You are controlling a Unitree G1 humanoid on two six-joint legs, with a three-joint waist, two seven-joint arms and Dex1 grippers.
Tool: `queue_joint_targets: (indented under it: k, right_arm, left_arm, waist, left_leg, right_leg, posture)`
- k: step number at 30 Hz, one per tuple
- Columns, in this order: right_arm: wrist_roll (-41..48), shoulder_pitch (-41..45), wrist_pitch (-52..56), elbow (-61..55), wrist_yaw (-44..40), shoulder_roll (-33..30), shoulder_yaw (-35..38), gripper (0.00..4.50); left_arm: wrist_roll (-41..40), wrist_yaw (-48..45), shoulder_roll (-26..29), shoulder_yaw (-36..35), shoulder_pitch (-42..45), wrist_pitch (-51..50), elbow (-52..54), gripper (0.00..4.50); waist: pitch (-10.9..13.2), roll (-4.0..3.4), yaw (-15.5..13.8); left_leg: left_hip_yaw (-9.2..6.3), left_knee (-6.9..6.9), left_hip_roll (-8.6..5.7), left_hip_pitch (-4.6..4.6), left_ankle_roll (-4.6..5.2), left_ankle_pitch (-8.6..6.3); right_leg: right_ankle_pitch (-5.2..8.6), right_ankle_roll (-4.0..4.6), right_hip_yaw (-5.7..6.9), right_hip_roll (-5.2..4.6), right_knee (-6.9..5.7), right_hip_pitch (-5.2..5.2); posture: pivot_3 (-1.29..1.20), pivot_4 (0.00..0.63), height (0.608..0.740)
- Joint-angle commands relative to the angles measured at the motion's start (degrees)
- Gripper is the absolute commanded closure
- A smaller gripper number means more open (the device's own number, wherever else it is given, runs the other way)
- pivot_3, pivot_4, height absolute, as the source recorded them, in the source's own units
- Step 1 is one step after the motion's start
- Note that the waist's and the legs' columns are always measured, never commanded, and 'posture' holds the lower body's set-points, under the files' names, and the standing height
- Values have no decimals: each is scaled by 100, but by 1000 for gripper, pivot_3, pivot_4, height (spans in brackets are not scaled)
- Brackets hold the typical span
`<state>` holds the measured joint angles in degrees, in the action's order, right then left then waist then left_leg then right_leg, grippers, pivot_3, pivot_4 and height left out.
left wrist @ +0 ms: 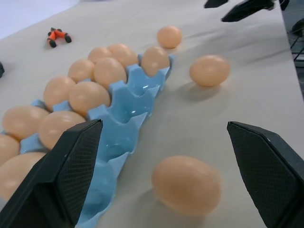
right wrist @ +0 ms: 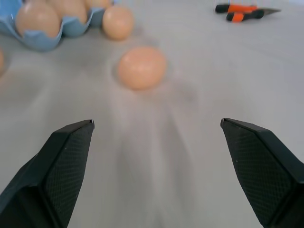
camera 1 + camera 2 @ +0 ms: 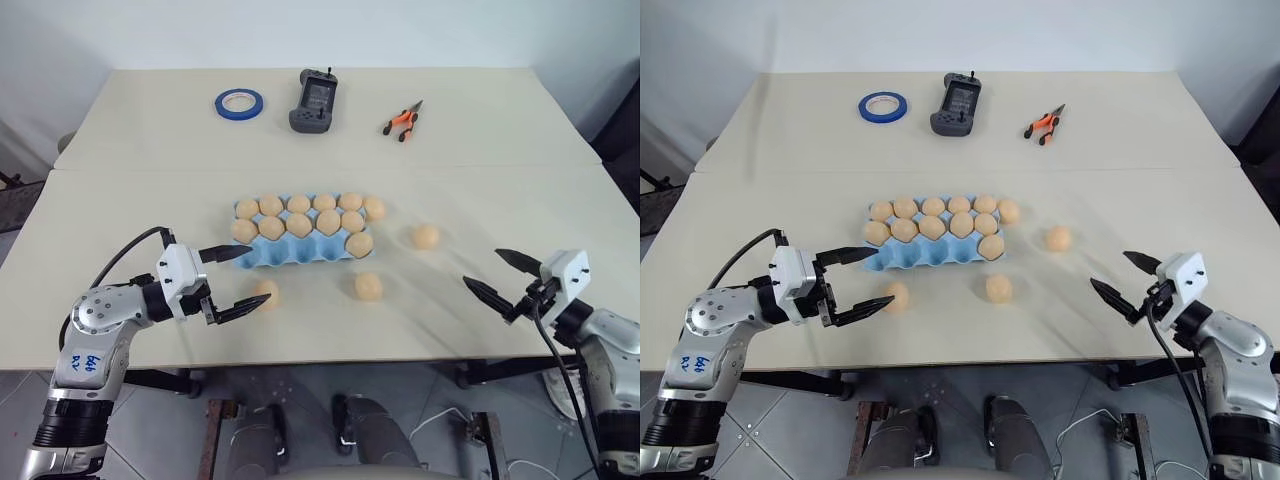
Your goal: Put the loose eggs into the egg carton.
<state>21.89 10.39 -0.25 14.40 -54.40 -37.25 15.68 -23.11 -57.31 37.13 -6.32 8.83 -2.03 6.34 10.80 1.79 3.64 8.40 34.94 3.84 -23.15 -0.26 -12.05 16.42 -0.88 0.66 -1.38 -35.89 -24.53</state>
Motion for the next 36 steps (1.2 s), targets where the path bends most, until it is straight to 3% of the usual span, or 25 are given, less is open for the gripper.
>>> queue_joint_targets:
  k: [1,19,22,28,36]
  right_arm:
    - [-92,501,265,185,242,84,-159,0]
    - [-895,2593,-442,2600,488,1110,-1001,0]
    - [-948,2663,-607,2775,479,1220,-1020,607]
    - [-955,2552,-673,2531,324,1189,-1036,2626]
    - [-536,2632,312,510,71,1580,-1432,2626]
  left_arm:
    - [-144,-67,-19,-56,-2,56,221,26]
    - [-39,58,-258,-25,-70,146,40,26]
    - [-19,93,-279,-24,-91,164,39,0]
    - [-25,281,-253,-226,-221,183,30,0]
    - [-82,636,-242,-637,-509,105,7,0]
  waist:
    - [0,0,2]
    - [0,-1,-12]
    - [0,-1,-14]
    - [0,-1,-17]
    - [0,-2,102]
  left_leg:
    - [0,2,-1,-2,3,1]
    - [6,3,-4,-8,21,-3]
    - [6,3,-4,-8,21,-3]
    - [6,2,-4,-9,21,-3]
    - [6,-2,2,-6,20,-4]
  right_leg:
    - [5,13,-4,-1,1,0]
    - [-8,-5,-8,-7,-6,-5]
    - [-8,-5,-8,-8,-6,-5]
    - [-9,-7,-8,-9,-6,-5]
    - [-16,-19,-6,-8,-12,-7]
  posture:
    - [0,150,740]
    - [0,150,740]
    - [0,150,740]
    - [0,150,740]
    - [0,150,740]
